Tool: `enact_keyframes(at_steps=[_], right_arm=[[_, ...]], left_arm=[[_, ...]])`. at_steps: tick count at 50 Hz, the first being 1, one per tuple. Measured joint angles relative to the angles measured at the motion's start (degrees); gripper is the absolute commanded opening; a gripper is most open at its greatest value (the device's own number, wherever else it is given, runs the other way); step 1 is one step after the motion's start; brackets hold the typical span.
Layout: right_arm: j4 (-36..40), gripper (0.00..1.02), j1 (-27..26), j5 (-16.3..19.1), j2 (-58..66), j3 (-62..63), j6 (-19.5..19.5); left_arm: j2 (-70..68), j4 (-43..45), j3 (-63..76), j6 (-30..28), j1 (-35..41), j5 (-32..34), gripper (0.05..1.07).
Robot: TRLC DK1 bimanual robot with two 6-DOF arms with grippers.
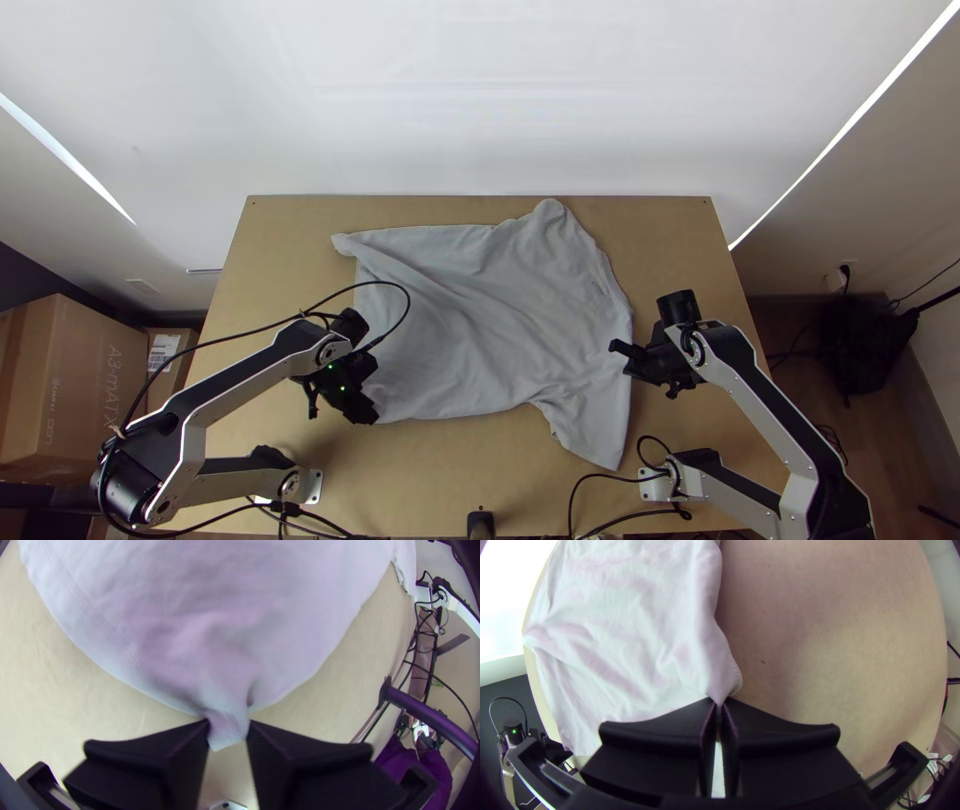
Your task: Fold the t-shirt
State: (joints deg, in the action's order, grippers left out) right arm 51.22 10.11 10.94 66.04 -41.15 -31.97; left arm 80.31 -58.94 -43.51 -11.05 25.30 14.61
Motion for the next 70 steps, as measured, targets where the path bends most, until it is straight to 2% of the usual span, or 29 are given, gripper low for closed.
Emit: enact_keyframes(at_steps=[9,22,28,33,42,48,56,61,70], right_arm=[[-0.1,0.02,-3.0,-1.6,0.0,-1.2,0.2],[-1.2,0.02,-7.3,-5.6,0.0,-2.1,3.8],[-1.2,0.02,-7.4,-6.3,-0.5,-3.6,5.5],[-2.2,0.02,-5.2,-6.5,-2.7,-7.2,5.6],[-11.2,0.02,-2.7,-7.1,-5.4,-16.9,6.7],[-15.3,0.02,-2.8,-7.1,-4.1,-23.3,9.6],[-19.9,0.02,-4.4,-6.8,0.5,-32.5,12.5],[-20.9,0.02,-5.1,-6.4,4.8,-40.6,13.6],[-23.0,0.02,-5.3,-5.4,11.5,-54.5,14.7]], left_arm=[[-6.5,1.9,0.9,0.1,-1.2,0.4,0.08],[-13.0,0.9,-0.2,-3.8,-13.9,1.1,0.08],[-14.4,2.0,-1.4,-5.4,-18.8,1.5,0.08],[-15.0,5.7,-3.8,-4.0,-21.1,1.5,0.08],[-16.8,15.2,-11.7,1.6,-22.7,1.4,0.08],[-16.9,21.8,-18.0,5.3,-23.5,0.6,0.08],[-16.8,31.4,-25.7,9.6,-25.0,-3.6,0.08],[-16.7,38.7,-29.0,10.6,-25.6,-6.2,0.08],[-12.7,43.0,-39.1,11.1,-27.8,-8.4,0.08]])
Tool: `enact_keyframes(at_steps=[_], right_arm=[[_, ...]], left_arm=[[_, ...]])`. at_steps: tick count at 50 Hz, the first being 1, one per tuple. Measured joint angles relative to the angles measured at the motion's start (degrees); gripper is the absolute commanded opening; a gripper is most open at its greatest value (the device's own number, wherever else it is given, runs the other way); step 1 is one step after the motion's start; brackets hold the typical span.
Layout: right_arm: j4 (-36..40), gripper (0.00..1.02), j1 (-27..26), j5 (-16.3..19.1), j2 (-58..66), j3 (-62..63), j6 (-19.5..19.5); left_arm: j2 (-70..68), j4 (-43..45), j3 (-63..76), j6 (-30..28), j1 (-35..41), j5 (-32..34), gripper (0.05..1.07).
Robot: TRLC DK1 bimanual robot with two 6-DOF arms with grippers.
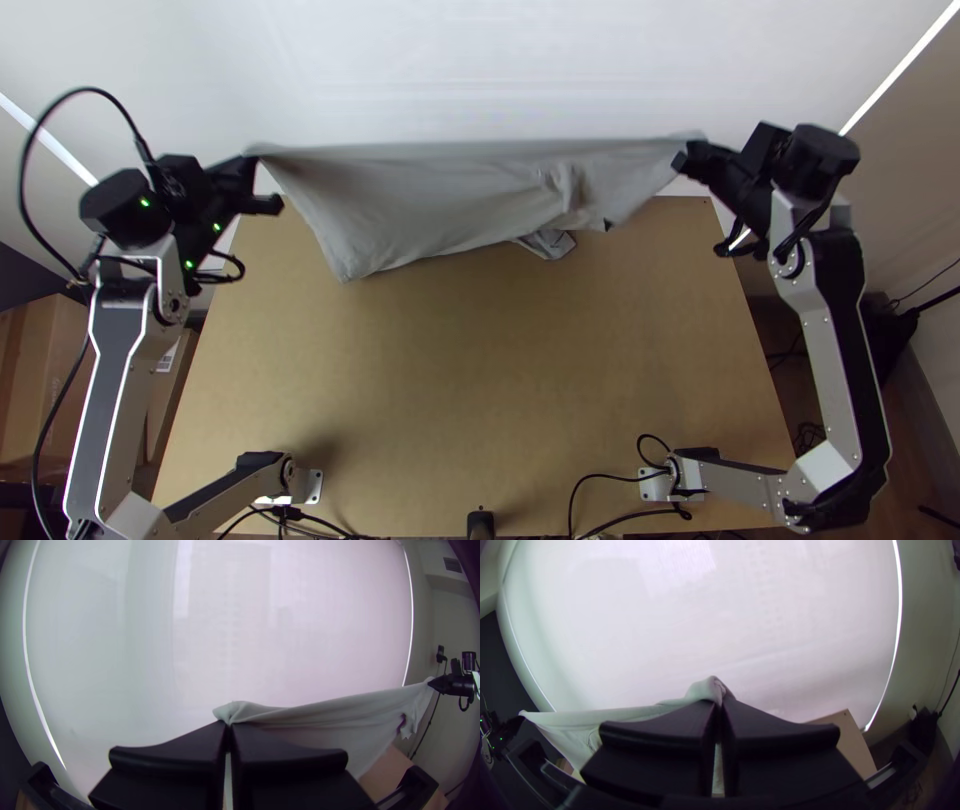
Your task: Fold the t-shirt
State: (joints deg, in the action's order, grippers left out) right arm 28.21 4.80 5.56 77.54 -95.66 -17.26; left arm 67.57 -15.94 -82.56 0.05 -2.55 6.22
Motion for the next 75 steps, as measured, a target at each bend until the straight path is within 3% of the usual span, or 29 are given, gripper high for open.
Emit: enact_keyframes(at_steps=[8,23,31,46,56,75], right_arm=[[-3.6,0.02,0.0,0.0,4.2,-11.3,0.0],[-10.0,0.02,0.0,-0.3,5.7,-30.7,0.0],[-10.7,0.02,0.0,-0.3,-0.7,-31.4,0.0],[-10.4,0.02,0.0,-0.3,-18.4,-26.3,0.0],[-10.2,0.02,-0.1,-0.3,-27.2,-11.9,0.0],[-11.4,0.02,3.1,-2.0,-41.3,42.2,-1.8]], left_arm=[[2.8,5.4,-7.4,1.7,-2.1,0.0,0.08],[4.2,6.4,-27.1,3.0,-2.3,-3.3,0.08],[2.8,6.4,-35.3,3.0,-2.3,-4.3,0.08],[-10.3,1.9,-33.2,4.1,-2.4,-4.9,0.08],[-24.0,3.2,-14.8,6.4,-2.4,-5.2,0.08],[-42.5,-1.7,34.1,9.9,1.5,-3.7,0.08]])
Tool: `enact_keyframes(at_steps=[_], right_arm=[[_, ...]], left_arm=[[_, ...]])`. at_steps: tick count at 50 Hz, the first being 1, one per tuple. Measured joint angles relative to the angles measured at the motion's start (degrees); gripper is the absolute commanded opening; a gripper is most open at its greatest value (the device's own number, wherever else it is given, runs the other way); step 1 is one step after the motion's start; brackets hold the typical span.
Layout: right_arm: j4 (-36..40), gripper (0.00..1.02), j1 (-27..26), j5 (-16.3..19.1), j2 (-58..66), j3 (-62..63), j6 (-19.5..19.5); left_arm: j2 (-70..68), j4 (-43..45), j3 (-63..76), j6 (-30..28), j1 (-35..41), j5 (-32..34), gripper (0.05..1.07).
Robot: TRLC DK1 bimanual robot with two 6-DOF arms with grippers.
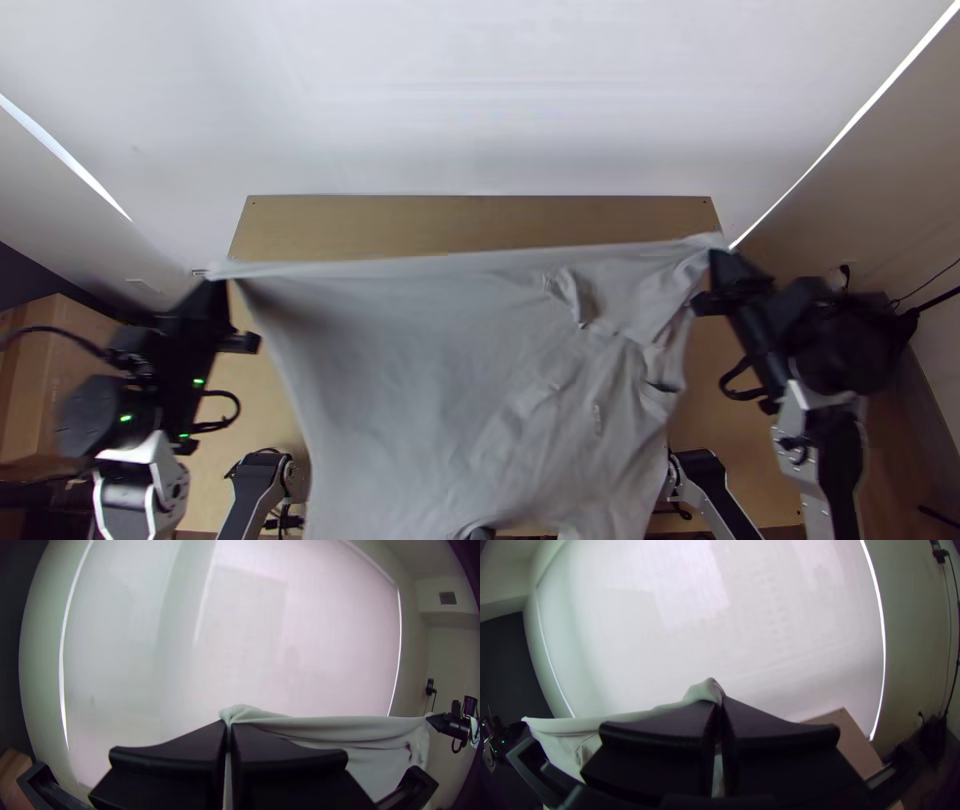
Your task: Fold the t-shirt
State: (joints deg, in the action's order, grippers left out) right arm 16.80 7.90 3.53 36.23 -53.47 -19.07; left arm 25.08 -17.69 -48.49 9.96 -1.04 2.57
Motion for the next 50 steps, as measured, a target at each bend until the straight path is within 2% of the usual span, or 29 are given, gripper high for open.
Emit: enact_keyframes(at_steps=[7,16,24,35,50], right_arm=[[-7.3,0.02,0.3,-0.7,-0.4,15.5,-0.2],[-18.2,0.02,0.3,-1.2,6.3,25.5,-0.4],[-26.1,0.02,0.3,-1.2,17.1,25.3,-0.6],[-29.7,0.02,0.3,-1.4,34.2,18.5,-0.6],[-31.8,0.02,0.3,-1.6,51.7,7.5,-0.3]], left_arm=[[-1.4,1.2,12.5,0.1,0.7,1.5,0.08],[3.6,9.0,22.5,0.1,1.6,1.8,0.08],[15.0,18.7,23.0,0.1,1.6,1.7,0.08],[34.3,29.2,21.7,0.1,1.6,1.7,0.08],[55.8,33.9,11.1,-0.1,0.6,1.7,0.08]])
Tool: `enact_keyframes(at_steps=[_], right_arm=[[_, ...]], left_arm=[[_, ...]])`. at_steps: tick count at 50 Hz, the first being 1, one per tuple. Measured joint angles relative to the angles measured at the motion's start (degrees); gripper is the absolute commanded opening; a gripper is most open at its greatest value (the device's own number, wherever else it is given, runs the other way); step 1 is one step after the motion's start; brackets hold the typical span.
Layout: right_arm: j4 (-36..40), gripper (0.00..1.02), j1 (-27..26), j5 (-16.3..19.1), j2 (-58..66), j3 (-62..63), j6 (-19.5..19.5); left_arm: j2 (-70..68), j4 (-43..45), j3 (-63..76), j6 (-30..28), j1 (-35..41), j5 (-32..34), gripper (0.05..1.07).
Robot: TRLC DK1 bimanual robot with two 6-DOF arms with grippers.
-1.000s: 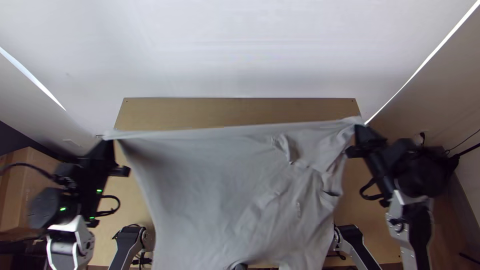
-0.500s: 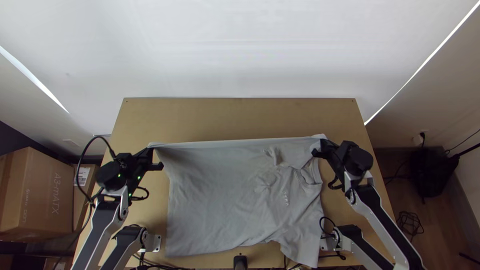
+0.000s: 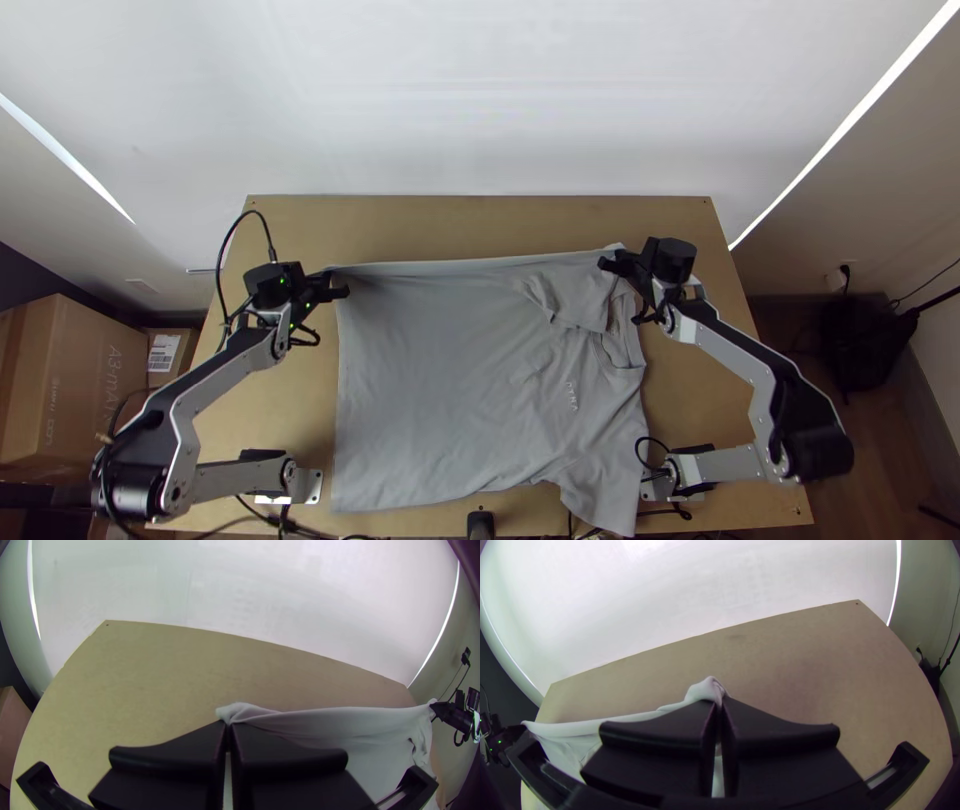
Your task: Fold the t-shirt
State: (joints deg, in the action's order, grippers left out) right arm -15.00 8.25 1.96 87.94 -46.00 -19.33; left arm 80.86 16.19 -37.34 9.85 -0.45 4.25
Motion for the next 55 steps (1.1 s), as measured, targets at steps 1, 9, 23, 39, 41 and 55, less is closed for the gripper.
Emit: enact_keyframes(at_steps=[1,9,23,39,41,55], right_arm=[[0.0,0.02,0.0,0.0,1.0,-0.6,0.2],[0.0,0.02,-0.1,0.0,8.6,-6.8,0.3],[0.0,0.02,-0.5,0.0,20.3,-19.6,1.2],[1.1,0.02,-0.5,0.0,32.1,-33.8,1.6],[1.8,0.02,-0.5,0.0,33.1,-35.2,1.6],[9.2,0.02,-0.5,0.0,33.7,-39.6,1.6]], left_arm=[[1.1,0.2,-0.7,0.0,0.0,0.0,0.08],[7.9,1.0,-5.7,0.0,-0.1,0.0,0.08],[19.1,1.2,-16.2,0.0,-0.3,-0.2,0.08],[30.6,0.6,-28.0,0.0,-0.9,-0.5,0.08],[31.3,-0.3,-28.9,0.1,-0.9,-0.5,0.08],[30.7,-11.3,-32.4,2.8,-0.9,-0.4,0.08]])
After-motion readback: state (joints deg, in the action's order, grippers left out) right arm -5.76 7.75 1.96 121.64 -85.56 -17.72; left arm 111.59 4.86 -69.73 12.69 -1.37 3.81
